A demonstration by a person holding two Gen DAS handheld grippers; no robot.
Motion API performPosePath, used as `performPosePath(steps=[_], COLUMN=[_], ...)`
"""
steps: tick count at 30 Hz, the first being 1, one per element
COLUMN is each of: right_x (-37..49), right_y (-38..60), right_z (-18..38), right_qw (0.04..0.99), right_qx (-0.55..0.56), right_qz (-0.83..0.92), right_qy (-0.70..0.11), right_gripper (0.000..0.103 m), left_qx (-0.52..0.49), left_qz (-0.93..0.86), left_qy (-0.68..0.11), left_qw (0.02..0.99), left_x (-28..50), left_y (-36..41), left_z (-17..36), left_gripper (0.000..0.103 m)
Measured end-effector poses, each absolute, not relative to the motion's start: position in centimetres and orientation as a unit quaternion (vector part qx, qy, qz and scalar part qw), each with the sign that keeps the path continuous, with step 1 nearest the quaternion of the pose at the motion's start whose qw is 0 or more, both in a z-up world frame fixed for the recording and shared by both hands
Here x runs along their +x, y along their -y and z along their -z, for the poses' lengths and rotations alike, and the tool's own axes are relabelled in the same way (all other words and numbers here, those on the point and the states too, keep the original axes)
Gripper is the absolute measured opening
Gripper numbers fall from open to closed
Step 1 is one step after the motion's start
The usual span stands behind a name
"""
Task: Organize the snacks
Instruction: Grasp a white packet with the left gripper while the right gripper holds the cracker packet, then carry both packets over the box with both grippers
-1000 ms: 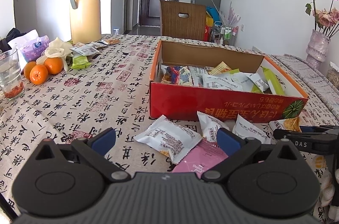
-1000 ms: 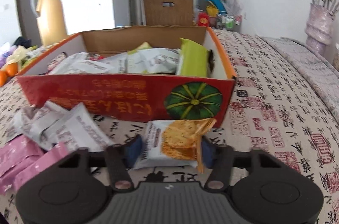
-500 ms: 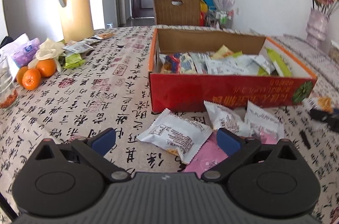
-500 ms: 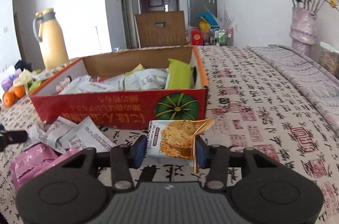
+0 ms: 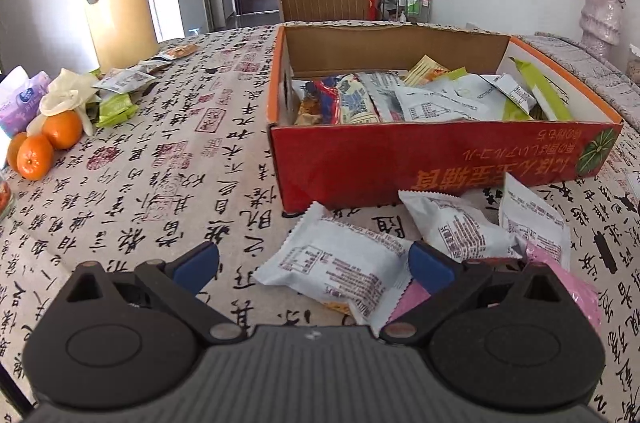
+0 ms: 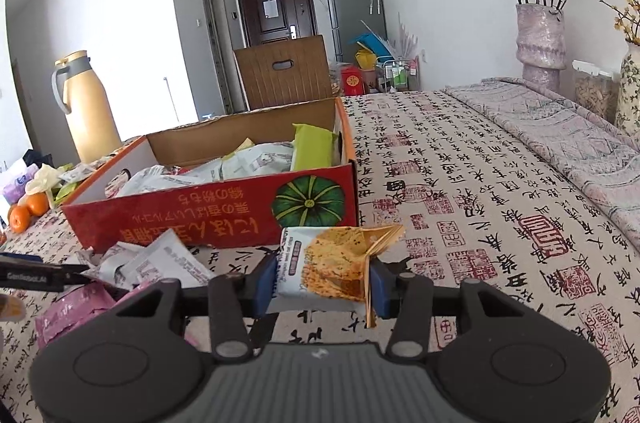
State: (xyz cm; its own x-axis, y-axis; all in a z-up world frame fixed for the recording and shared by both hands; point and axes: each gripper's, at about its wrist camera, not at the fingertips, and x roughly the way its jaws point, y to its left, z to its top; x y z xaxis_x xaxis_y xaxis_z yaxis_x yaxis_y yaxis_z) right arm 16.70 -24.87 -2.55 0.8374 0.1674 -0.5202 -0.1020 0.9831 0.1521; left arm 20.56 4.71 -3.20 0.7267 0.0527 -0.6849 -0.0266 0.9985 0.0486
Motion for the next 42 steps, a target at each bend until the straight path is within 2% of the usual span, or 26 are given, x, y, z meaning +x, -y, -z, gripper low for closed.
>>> performPosePath(steps=[3, 5, 10, 15, 26, 42], right_x=[16.7, 16.6, 16.5, 16.3, 15.9, 15.3], right_y=[24.7, 24.7, 24.6, 24.6, 24.4, 23.4], right_z=[2.6, 2.8, 3.0, 3.2, 3.4, 2.4], right_qw=[0.956, 0.955, 0.954, 0.954, 0.952, 0.955], right_qx=[0.061, 0.063, 0.065, 0.067, 0.067, 0.058], right_qz=[-0.074, -0.075, -0.077, -0.078, -0.082, -0.099], right_qy=[-0.277, -0.278, -0.281, -0.283, -0.286, -0.272], right_gripper=[0.047, 0.047, 0.047, 0.047, 0.047, 0.047], left_qx=[0.013, 0.008, 0.0, -0.005, -0.015, -0.032], left_qz=[-0.012, -0.006, 0.005, 0.01, 0.004, 0.007], left_qy=[-0.374, -0.376, -0.375, -0.372, -0.36, -0.298], left_qw=[0.927, 0.926, 0.927, 0.928, 0.933, 0.954], left_x=[20.9, 21.0, 20.8, 20.5, 19.1, 16.8], left_y=[-4.7, -4.8, -4.9, -4.9, -5.2, -4.7], left_z=[3.5, 3.6, 3.6, 3.5, 3.0, -0.1], left_gripper=[0.098, 0.088, 0.074, 0.065, 0.056, 0.055])
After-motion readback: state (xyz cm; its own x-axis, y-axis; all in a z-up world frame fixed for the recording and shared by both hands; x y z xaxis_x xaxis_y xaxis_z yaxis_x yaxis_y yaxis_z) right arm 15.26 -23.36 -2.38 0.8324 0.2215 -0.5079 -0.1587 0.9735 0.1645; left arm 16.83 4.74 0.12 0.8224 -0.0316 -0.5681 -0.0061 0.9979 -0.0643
